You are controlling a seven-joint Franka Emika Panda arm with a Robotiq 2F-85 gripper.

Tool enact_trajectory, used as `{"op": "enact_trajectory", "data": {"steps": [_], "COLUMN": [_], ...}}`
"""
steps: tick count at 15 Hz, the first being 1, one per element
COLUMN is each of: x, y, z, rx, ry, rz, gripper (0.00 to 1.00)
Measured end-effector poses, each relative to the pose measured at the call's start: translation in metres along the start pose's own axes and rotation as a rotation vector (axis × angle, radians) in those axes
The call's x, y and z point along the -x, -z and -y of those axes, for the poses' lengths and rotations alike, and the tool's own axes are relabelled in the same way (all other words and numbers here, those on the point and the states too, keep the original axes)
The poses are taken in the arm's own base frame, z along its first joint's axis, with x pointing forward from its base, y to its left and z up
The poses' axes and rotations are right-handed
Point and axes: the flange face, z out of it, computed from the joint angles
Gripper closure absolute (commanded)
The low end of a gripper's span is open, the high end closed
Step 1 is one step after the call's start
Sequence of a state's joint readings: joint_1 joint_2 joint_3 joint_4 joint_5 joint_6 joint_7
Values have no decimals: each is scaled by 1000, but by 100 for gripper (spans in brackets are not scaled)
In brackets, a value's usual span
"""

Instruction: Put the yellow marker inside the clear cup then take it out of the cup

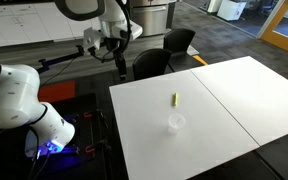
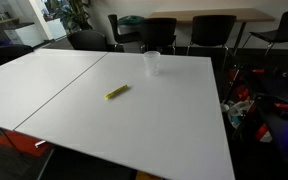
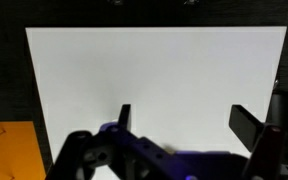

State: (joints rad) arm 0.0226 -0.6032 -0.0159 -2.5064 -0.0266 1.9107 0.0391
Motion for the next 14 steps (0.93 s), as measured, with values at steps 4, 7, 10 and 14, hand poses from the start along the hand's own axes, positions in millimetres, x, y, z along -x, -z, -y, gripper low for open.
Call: {"op": "enact_trajectory", "data": {"steps": [4,7,10,14], "x": [-2,-14,-29,-62], "y": [0,3,3,6], "z": [8,30,47,56], "rx": [13,77,160,219], "ry": [24,109,213,414], "rz": [-13,-90,-126,-124], "gripper": [0,0,0,0]}}
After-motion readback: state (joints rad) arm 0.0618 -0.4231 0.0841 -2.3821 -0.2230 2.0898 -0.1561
